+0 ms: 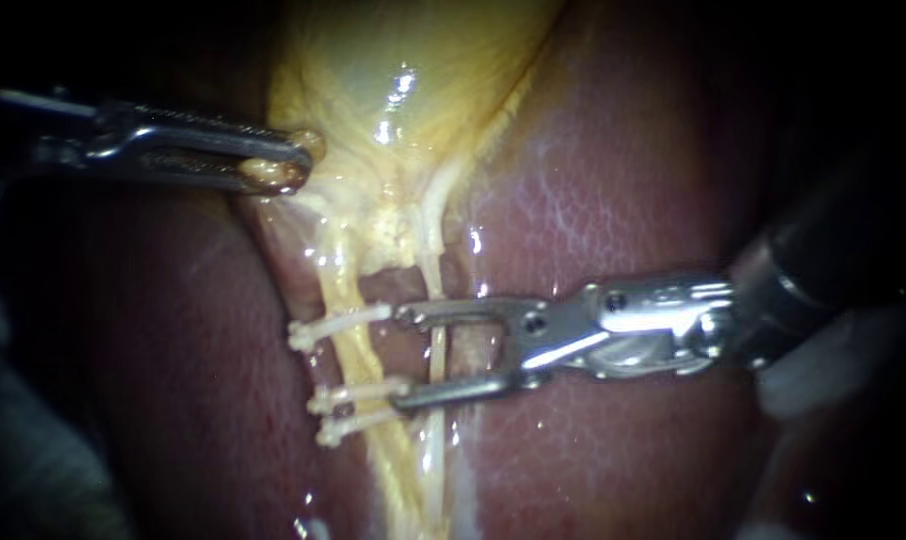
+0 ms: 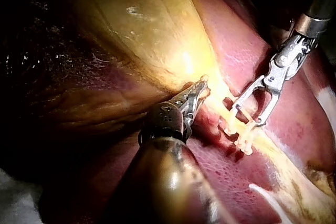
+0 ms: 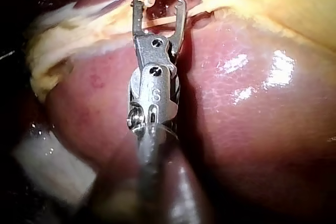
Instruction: Going back third clip left tube
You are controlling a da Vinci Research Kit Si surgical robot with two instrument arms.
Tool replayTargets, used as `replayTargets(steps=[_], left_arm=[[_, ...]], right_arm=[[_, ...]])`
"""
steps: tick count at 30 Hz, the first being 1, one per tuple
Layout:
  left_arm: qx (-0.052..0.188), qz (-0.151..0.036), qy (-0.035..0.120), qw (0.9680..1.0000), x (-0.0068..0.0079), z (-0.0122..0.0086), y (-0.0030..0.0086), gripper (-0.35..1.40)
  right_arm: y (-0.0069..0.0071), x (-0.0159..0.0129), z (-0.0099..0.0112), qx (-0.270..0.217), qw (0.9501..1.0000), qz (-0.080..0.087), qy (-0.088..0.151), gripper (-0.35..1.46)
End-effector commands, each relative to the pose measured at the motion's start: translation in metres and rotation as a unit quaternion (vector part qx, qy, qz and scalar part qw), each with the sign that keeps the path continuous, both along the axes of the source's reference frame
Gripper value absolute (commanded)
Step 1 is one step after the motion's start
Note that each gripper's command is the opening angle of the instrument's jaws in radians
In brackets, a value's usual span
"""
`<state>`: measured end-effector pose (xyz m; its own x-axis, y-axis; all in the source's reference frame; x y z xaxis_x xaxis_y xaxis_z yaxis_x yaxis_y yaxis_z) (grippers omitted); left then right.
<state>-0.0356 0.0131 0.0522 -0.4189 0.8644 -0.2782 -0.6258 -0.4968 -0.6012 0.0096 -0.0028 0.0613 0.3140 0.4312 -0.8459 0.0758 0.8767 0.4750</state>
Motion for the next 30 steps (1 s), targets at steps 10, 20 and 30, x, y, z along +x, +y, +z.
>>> replayTargets(steps=[10, 20, 30], left_arm=[[0.0, 0.0, -0.001, 1.0, 0.0, 0.0002, 0.0, -0.35], [-0.006, -0.002, 0.002, 1.0, -0.0009, 0.0024, -0.0005, -0.35], [0.003, 0.009, -0.001, 0.9999, -0.0043, 0.007, -0.0011, -0.35]], right_arm=[[0.0024, -0.007, -0.0043, -0.067, 0.9976, -0.014, -0.013, 0.5], [0.0032, -0.0087, -0.0051, -0.071, 0.9973, -0.017, -0.011, 0.5], [0.0036, -0.0094, -0.0055, -0.069, 0.9974, -0.017, -0.01, 0.5]])
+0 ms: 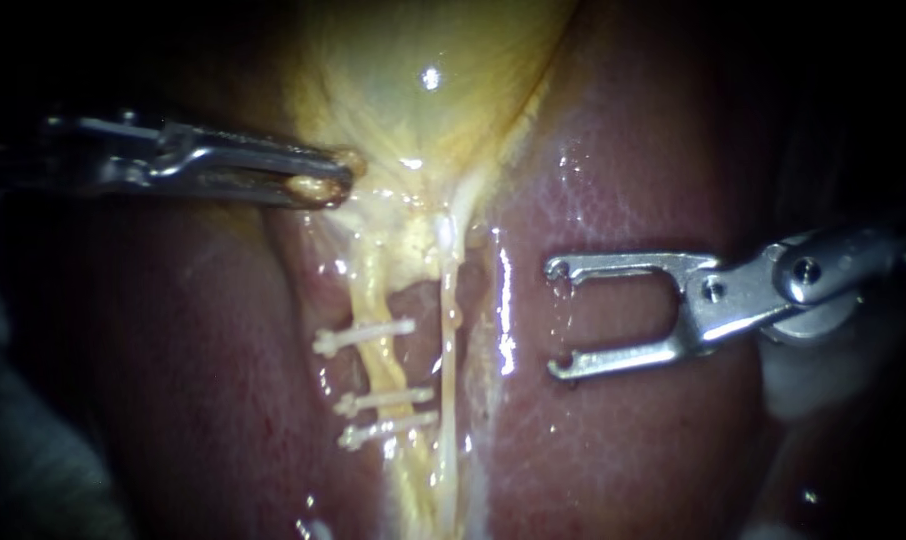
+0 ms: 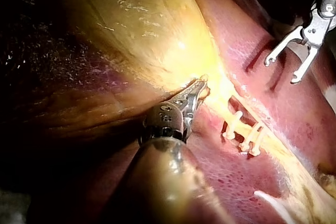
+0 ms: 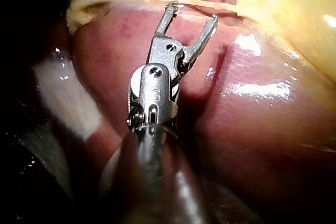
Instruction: Going back third clip left tube
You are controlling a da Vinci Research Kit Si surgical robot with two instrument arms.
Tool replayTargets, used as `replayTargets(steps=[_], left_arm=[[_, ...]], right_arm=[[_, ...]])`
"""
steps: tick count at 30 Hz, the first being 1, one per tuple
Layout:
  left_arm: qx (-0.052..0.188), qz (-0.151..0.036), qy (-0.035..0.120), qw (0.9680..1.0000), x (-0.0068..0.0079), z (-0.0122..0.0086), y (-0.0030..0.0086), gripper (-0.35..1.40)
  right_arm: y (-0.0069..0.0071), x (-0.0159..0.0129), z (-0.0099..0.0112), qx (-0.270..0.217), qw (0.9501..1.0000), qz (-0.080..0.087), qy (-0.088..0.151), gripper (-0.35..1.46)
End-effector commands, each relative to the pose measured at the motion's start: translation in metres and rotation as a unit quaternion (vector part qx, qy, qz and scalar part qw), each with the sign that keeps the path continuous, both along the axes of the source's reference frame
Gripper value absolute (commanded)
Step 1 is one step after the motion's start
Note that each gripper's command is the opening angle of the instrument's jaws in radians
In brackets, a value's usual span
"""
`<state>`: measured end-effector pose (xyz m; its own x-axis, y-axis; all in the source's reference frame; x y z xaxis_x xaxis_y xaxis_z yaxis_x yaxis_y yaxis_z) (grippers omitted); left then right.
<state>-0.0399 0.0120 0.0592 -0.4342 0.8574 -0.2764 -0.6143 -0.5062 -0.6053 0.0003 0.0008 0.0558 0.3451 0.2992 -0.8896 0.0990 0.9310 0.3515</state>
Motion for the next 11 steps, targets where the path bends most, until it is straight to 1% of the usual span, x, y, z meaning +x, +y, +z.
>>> replayTargets(steps=[1, 7, 11], left_arm=[[0.002, 0.001, 0.0, 1.0, -0.0001, 0.0, -0.0001, -0.35], [0.002, 0.001, 0.0, 1.0, -0.0001, -0.0001, -0.0001, -0.35], [0.003, 0.001, -0.001, 1.0, 0.0001, -0.0002, 0.0, -0.35]], right_arm=[[0.0, 0.0, 0.0, 0.0, 1.0, 0.0, 0.0, 0.5], [0.0002, -0.0002, -0.0003, 0.001, 1.0, 0.0, 0.0, 0.5], [0.0001, 0.0001, -0.0004, 0.004, 1.0, -0.005, 0.005, 0.5]])
